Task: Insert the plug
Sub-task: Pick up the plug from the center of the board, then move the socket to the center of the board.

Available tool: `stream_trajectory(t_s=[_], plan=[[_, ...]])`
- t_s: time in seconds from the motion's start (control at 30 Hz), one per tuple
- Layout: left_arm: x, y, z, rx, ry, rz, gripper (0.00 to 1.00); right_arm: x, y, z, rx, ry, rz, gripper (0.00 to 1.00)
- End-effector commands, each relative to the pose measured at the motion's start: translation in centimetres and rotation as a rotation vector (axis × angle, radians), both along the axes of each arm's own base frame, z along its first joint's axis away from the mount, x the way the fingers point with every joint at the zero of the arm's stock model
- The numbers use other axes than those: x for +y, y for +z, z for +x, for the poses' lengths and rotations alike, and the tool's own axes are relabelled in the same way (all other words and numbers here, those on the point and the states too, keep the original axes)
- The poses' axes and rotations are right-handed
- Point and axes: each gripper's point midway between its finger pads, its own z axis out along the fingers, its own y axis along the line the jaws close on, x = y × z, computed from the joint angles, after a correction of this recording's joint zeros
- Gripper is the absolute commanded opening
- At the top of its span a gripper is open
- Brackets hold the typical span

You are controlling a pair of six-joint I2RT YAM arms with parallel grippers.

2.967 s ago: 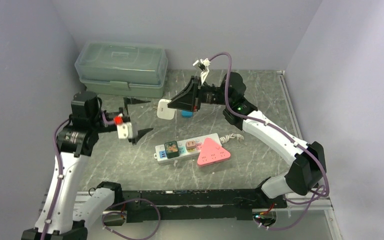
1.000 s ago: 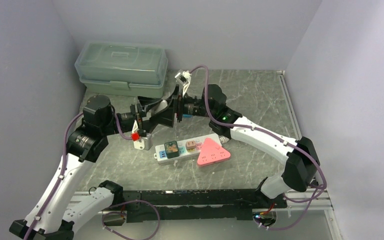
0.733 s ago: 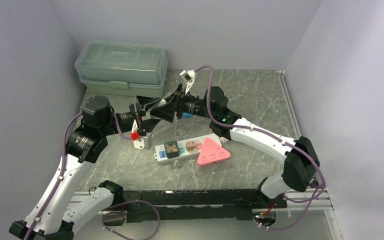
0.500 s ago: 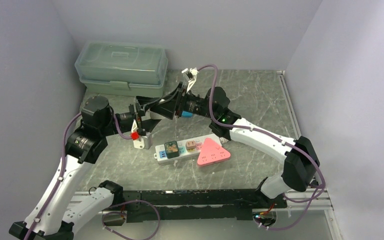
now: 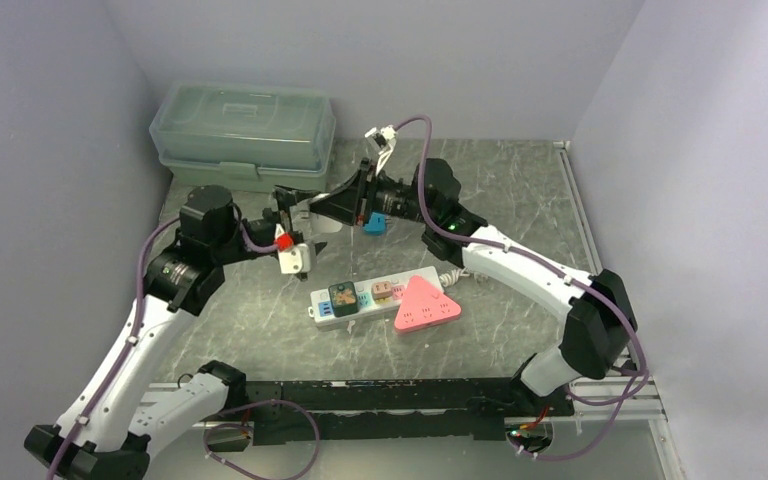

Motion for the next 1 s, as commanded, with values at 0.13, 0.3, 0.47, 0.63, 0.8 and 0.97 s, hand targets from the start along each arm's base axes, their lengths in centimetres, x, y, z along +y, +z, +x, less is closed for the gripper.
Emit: stream_trajectory(t_s=[0.13, 0.3, 0.47, 0.63, 0.8, 0.97], plan=[[0.6, -4.6, 1.0, 0.384, 0.17, -0.031, 1.0, -7.0, -1.3, 2.4, -0.105, -0.147, -0.274, 0.0], [-0.4, -8.0, 1.9, 0.607, 0.205, -0.002, 1.0, -12.9, -5.0, 4.8, -0.093, -0.346, -0.55, 0.0], [-2.2, -10.9, 2.4, 0.752, 0.24, 0.05, 1.0, -18.0, -7.5, 5.7, -0.025, -0.457, -0.656, 0.0], [-3.4, -13.7, 2.2, 0.867, 0.287, 0.106, 1.0, -21.8, -8.8, 6.3, -0.067, -0.553, -0.795, 0.0], [-5.0, -16.8, 0.9, 0.908, 0.263, 0.167, 1.0, -25.1, -10.0, 6.8, -0.067, -0.659, -0.874, 0.0], [-7.0, -18.9, 0.4, 0.934, 0.238, 0.224, 1.0, -25.5, -10.1, 6.3, -0.058, -0.661, -0.841, 0.0]])
